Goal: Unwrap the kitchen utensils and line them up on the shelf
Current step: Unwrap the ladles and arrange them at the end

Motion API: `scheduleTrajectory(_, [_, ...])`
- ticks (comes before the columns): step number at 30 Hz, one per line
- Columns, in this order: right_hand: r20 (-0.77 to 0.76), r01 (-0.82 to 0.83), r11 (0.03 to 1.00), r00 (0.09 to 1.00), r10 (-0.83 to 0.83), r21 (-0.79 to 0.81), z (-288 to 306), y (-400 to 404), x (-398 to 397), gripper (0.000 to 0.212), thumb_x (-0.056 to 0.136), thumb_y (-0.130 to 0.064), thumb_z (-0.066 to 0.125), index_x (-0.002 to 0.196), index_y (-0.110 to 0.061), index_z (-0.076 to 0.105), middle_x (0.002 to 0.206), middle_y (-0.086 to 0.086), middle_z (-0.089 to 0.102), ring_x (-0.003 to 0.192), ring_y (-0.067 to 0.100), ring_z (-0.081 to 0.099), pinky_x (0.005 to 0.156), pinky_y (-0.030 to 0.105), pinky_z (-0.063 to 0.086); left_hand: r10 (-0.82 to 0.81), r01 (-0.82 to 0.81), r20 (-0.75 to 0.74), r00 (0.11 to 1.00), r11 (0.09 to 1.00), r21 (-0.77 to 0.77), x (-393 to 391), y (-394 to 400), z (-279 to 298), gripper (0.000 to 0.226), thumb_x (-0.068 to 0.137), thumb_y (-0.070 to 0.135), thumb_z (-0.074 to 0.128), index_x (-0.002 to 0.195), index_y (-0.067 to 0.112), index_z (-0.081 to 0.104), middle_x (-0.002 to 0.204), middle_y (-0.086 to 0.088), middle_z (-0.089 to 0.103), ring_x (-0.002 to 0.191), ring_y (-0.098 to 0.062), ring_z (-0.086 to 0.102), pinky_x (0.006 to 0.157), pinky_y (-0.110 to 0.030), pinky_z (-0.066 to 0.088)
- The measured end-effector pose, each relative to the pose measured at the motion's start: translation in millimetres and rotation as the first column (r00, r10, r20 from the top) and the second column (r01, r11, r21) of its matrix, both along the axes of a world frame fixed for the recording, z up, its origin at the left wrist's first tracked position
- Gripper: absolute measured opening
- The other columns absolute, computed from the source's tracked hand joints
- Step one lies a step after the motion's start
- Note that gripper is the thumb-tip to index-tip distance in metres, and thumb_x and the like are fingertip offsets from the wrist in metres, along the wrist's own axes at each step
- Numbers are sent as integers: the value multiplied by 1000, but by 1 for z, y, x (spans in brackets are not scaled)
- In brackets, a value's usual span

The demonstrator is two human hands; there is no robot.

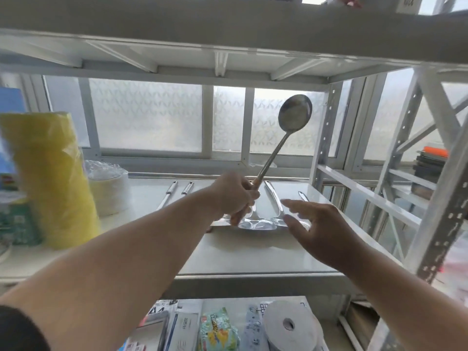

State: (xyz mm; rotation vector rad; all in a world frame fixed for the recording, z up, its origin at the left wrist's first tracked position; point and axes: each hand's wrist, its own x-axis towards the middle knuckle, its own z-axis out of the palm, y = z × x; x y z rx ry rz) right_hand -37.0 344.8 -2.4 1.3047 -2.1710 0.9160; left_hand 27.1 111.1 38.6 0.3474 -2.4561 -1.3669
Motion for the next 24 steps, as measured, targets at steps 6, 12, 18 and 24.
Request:
scheduleTrajectory(6, [211, 72, 995, 976, -55, -74, -9, 1, 18, 42, 94, -41, 69, 134, -29, 64, 103, -21, 73, 89, -5, 71, 86, 35, 60, -76, 80, -26, 997, 897, 434, -29, 57, -21, 13, 94, 11, 80, 100, 0, 75, 85, -17, 78, 74, -29, 76, 76, -44, 66])
scheduleTrajectory(12, [243, 198, 977, 954, -174, -76, -18, 25, 1, 52, 83, -53, 80, 127, -28, 66, 93, -14, 75, 70, 2, 70, 73, 29, 57, -83, 84, -22, 996, 864, 497, -52, 91, -37, 26, 81, 24, 93, 94, 8, 78, 89, -17, 81, 88, -34, 81, 89, -51, 65])
scheduleTrajectory(18, [145, 417, 907, 902, -406, -59, -33, 47, -26, 23, 96, -41, 59, 106, -22, 65, 84, -5, 70, 79, 22, 67, 68, 39, 55, -186, 250, -172, 967, 802, 543, -78, 133, -47, 9, 89, 9, 84, 86, 6, 77, 82, -15, 77, 77, -29, 78, 77, -38, 65])
scheduleTrajectory(24, [125, 545, 838, 833, -539, -17, -38, 70, -69, 26, 106, -35, 38, 103, -16, 56, 92, 5, 64, 84, 27, 58, 70, 42, 51, -208, 231, -169, 964, 963, 136, -115, 169, -61, 25, 96, 9, 61, 111, 16, 80, 111, -6, 79, 101, -25, 74, 96, -38, 59])
